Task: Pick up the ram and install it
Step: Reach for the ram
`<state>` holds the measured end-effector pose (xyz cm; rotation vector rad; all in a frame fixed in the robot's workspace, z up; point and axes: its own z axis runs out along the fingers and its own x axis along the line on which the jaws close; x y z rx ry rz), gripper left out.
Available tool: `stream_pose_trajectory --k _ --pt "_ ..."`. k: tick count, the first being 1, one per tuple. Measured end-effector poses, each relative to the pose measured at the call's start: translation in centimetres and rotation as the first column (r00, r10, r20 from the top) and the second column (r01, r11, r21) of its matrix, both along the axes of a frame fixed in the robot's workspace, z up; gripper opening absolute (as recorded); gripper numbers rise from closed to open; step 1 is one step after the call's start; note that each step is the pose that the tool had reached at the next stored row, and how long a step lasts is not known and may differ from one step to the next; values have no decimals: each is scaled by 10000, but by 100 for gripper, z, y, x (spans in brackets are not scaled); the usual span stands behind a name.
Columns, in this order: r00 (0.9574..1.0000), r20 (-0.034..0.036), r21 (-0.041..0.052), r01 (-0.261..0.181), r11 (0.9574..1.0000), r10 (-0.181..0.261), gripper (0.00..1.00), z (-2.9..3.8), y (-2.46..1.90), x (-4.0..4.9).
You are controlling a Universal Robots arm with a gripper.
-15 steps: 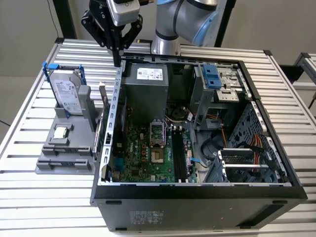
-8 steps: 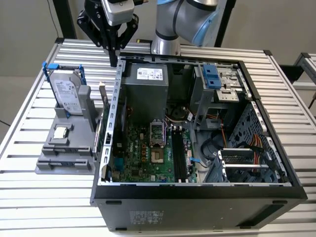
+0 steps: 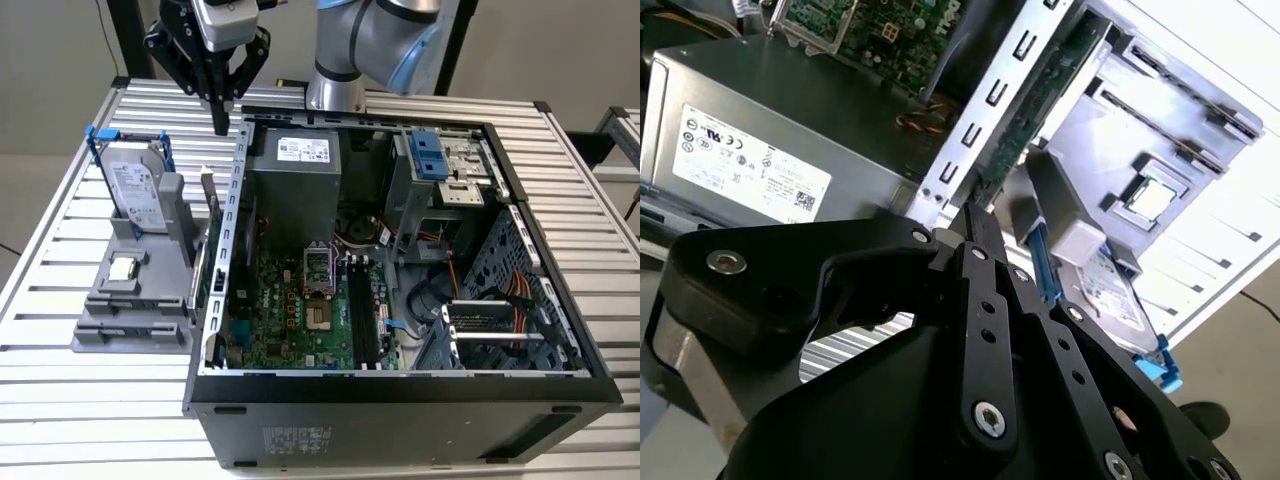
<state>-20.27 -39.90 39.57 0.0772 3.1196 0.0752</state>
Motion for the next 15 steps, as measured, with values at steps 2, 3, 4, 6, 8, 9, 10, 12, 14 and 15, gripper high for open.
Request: stream_pose_trajectory --k 2,3,4,6,8,9,10,12,14,15 --pt "10000 0 1 -15 10000 15 0 0 0 -22" --pt "10000 0 0 -23 10000 23 0 0 0 -33" --pt "10000 1 1 -32 10000 32 0 0 0 -44" --pt "10000 0 0 -47 10000 47 0 0 0 -65" --pt "10000 0 1 -62 10000 62 0 0 0 -87" --pt "10000 0 1 -69 10000 69 0 0 0 -98" --pt "10000 0 1 -76 10000 76 0 -1 0 -109" --pt "10000 0 0 -87 10000 87 0 0 0 -130" --pt "9999 0 1 -102 9999 102 0 -1 0 -157" --pt "9999 0 0 -110 9999 110 0 0 0 -171"
